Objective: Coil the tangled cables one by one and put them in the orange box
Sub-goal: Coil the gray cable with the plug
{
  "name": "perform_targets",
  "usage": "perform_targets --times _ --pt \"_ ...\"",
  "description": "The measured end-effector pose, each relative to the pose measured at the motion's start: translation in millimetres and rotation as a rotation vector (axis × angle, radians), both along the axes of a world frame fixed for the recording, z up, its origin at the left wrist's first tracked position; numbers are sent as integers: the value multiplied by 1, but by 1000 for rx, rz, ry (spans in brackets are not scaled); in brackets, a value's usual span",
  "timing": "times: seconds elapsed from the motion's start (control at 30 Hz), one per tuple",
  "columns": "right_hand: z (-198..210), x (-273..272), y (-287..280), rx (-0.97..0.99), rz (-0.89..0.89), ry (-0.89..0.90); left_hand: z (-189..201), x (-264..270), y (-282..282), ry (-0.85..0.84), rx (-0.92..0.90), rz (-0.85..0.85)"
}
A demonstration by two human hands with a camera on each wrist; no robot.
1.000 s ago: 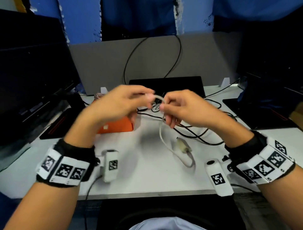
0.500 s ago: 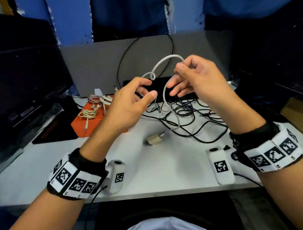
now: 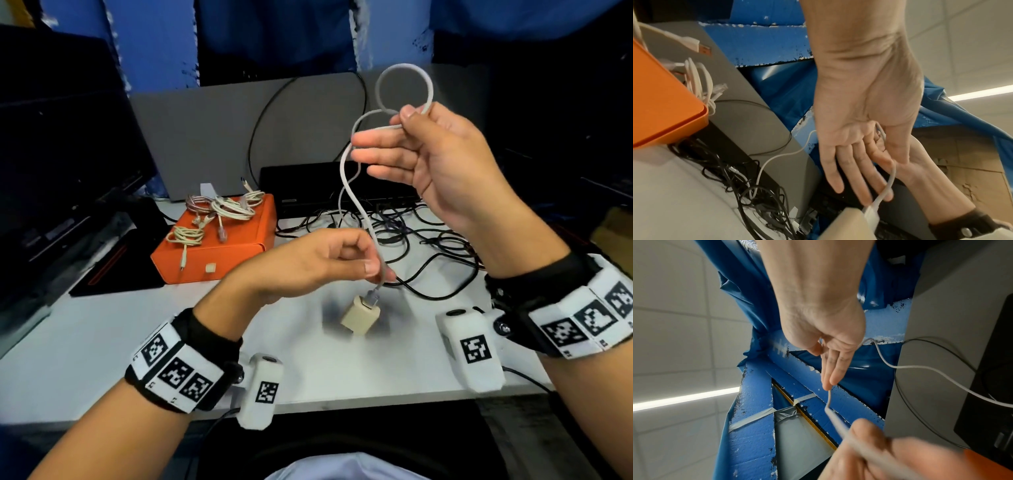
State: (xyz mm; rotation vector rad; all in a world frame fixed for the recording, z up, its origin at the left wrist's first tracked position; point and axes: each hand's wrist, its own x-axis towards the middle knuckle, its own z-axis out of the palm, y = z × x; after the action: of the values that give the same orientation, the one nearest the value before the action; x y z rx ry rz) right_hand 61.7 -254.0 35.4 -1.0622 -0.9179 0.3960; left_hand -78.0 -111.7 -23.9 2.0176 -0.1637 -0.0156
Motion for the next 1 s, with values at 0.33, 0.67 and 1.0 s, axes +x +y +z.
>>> perform_targets --times 0.33,0.67,1.0 --pt "10 10 -23 -622 -619 -540 23 1 20 -373 -54 465" --pt "25 -60 -40 -428 92 -488 20 4 34 -394 33 752" --pt "-20 -21 10 -431 -71 -621 50 -22 24 -320 -578 261"
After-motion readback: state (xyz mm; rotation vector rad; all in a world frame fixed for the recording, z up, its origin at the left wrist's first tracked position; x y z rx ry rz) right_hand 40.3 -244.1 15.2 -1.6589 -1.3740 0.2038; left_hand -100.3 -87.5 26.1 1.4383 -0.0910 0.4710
